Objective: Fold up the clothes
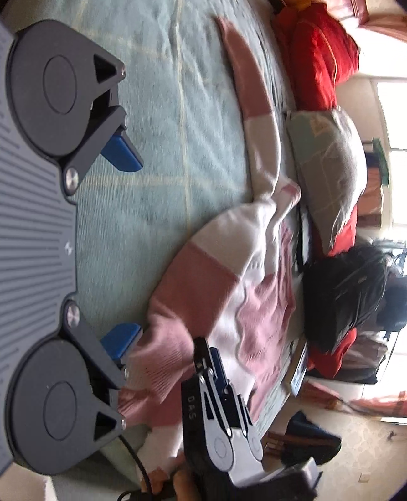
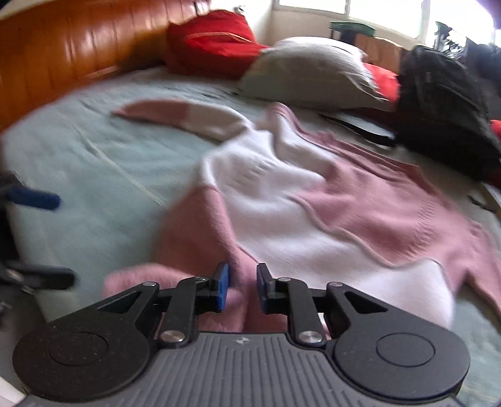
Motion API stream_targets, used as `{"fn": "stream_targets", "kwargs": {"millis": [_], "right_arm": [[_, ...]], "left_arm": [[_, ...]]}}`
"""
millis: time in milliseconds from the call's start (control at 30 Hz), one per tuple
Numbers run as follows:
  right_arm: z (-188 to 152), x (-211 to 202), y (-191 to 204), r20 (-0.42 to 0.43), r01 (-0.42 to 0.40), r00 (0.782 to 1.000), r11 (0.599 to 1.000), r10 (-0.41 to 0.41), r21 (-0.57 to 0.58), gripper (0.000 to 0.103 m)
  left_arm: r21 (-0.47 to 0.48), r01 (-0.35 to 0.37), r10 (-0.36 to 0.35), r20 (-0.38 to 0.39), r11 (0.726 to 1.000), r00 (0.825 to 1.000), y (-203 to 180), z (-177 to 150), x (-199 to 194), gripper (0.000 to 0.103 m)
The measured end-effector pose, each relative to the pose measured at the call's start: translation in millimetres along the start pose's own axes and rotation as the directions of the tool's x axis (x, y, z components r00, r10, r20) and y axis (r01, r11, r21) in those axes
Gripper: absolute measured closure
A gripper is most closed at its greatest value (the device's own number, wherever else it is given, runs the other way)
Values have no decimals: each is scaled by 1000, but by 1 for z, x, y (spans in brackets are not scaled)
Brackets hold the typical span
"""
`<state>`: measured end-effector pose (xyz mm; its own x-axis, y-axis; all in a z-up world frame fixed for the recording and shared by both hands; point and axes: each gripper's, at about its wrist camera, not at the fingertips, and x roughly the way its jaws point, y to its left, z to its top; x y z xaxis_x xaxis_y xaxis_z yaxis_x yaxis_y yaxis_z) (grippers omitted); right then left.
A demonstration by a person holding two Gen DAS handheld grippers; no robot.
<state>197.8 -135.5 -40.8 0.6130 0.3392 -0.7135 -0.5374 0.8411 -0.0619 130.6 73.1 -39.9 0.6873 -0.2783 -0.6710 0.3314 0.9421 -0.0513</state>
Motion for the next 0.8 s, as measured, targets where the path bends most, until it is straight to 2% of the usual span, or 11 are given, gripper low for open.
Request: {"fn": "stream_targets", "kwargs": {"millis": [167,267,367,467,600,733,800], "right_arm": [[-9,-25,-14,60,28,998,998,-31,60,65],[-16,-43,-15,102,-10,995,999,5,52,62],[-20,-52,-3,115,-39,992,999,41,-17,50],[-24,-61,9,127,-68,989,994,78,-86,44],[-29,-62,16,134,-84,986,993,95,-83,43],[-34,-71,10,164,-123,978,992,126,-29,42],[-37,-76,9,171,-149,974,989,150,-20,34]], "left_arm": [[-2,56,-56,-31,998,998,-8,2,9,1],[3,64,-64,-43,998,997,-12,4,11,1],[37,46,-44,-56,998,997,-16,5,9,1],[56,29,-25,-77,998,997,-18,4,9,1],[74,35,-26,-120,997,992,-20,-1,16,1],[67,58,-48,-146,996,988,-20,-4,18,1],[67,74,-63,-144,995,988,-19,-2,15,1]]}}
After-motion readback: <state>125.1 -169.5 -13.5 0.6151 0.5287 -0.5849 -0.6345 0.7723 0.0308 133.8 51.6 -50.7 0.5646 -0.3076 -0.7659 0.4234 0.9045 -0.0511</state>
